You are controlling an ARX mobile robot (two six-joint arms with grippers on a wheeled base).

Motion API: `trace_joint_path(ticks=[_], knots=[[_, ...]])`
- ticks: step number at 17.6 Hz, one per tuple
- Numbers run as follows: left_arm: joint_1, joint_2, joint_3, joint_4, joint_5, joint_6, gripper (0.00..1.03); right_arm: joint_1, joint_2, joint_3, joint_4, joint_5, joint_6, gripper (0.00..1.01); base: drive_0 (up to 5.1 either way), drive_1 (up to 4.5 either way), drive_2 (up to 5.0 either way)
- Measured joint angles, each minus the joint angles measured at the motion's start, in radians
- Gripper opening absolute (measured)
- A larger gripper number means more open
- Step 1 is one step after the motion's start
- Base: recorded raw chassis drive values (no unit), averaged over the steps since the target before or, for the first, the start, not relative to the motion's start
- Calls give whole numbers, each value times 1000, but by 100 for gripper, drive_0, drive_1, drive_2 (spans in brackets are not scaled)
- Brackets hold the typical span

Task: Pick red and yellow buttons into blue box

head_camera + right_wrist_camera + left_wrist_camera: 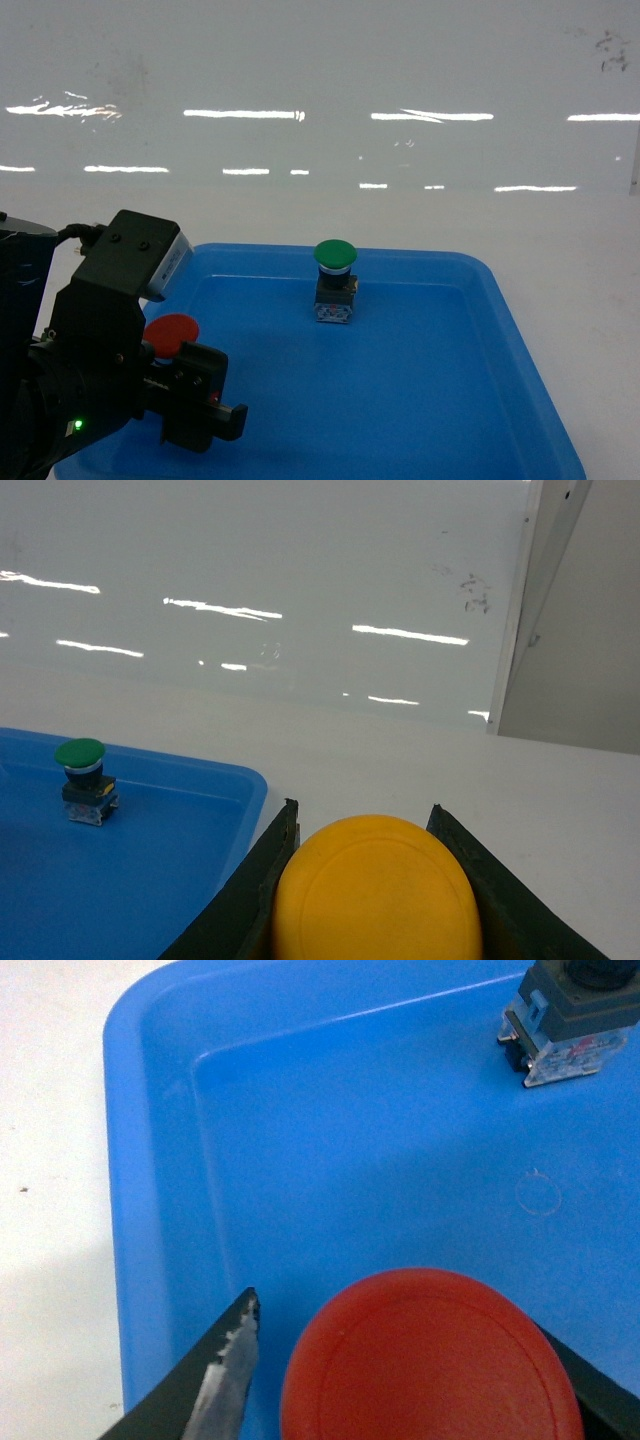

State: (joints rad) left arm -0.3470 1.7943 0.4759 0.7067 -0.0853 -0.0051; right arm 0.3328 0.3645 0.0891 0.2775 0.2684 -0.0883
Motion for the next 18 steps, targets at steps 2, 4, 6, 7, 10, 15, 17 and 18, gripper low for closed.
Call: trace_joint_path(ticks=[2,4,6,7,10,15,17,18], knots=[[3,-2,-8,15,-5,-7,36,0,0,0,0,0,0,34,0,0,0],[3,-19,-39,34,-2,-10,25,0,0,0,0,0,0,34,0,0,0],[4,-24,-65,71,-3,-14,24,0,0,0,0,0,0,34,0,0,0],[13,-54,-89,82,15,-22,24,0,0,0,0,0,0,34,0,0,0],[109,-266,-123,42,56,-44,24,0,0,0,0,0,0,34,0,0,0],[282,-711,-154,-204,186,-95,24,0,0,0,0,0,0,34,0,0,0],[355,-898,-171,-307,232,-104,24,0,0,0,0,0,0,34,0,0,0],[387,-972,-185,-357,255,-105,24,0,0,0,0,0,0,34,0,0,0]])
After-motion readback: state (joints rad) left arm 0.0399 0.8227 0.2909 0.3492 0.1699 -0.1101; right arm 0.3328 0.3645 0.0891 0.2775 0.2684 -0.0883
